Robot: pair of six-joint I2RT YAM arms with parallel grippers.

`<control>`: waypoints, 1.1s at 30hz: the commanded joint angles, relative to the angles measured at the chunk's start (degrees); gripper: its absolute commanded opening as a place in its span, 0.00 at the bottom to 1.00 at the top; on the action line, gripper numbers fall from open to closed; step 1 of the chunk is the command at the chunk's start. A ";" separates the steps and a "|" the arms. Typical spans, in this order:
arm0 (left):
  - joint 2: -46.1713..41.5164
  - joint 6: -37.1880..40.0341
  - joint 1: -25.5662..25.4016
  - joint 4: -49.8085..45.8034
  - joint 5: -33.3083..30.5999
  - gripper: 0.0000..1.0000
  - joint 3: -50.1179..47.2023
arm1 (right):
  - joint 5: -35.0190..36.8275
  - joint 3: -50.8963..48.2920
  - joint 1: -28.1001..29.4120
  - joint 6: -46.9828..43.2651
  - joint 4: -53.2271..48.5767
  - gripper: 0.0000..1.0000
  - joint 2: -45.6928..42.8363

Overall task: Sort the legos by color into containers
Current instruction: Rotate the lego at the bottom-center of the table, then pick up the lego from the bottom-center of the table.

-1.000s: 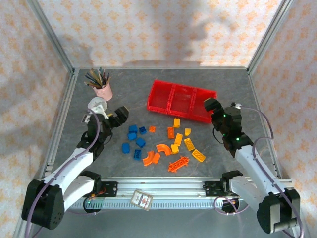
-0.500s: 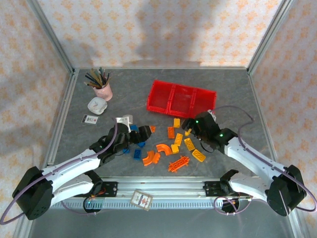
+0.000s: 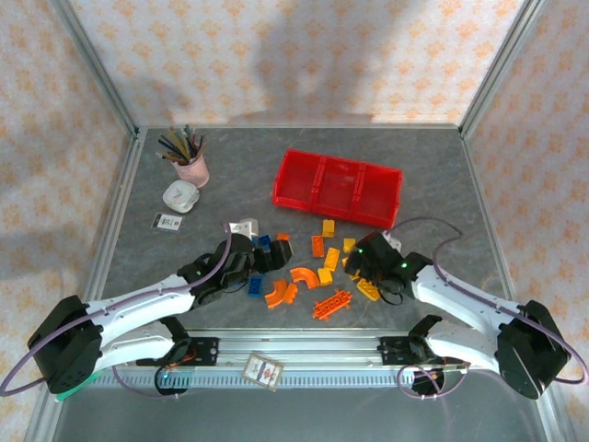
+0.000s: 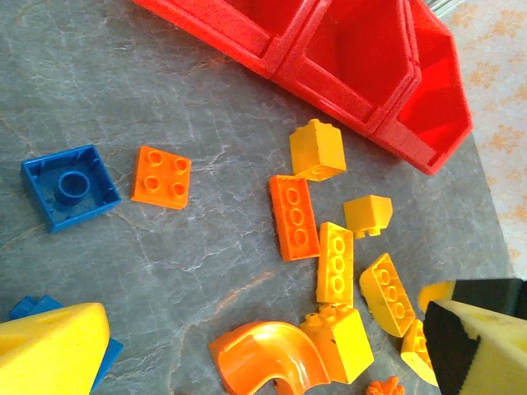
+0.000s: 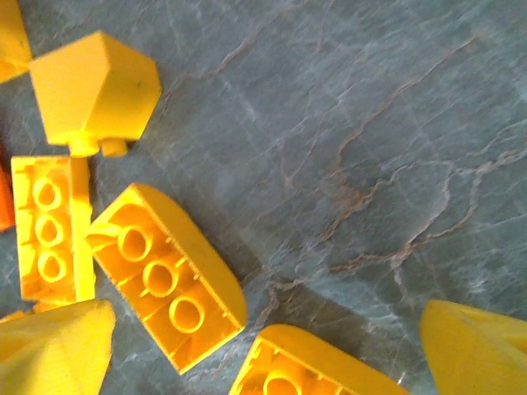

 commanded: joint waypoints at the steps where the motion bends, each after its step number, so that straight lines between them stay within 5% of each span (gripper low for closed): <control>1: 0.32 -0.46 -0.46 -1.91 -2.05 0.99 2.08 | -0.42 -1.30 2.70 1.77 -0.54 0.93 -0.25; 14: -0.11 -0.04 -0.39 -3.67 -3.07 0.99 2.51 | 1.63 -1.06 13.75 7.15 -1.15 0.77 2.94; 22: -0.28 0.20 -0.44 -4.33 -3.29 0.99 2.94 | 9.43 0.60 13.78 9.97 -5.18 0.67 5.19; 33: -0.32 0.64 -0.46 -5.16 -3.44 0.99 3.40 | 10.56 0.30 12.92 9.82 -3.74 0.58 6.77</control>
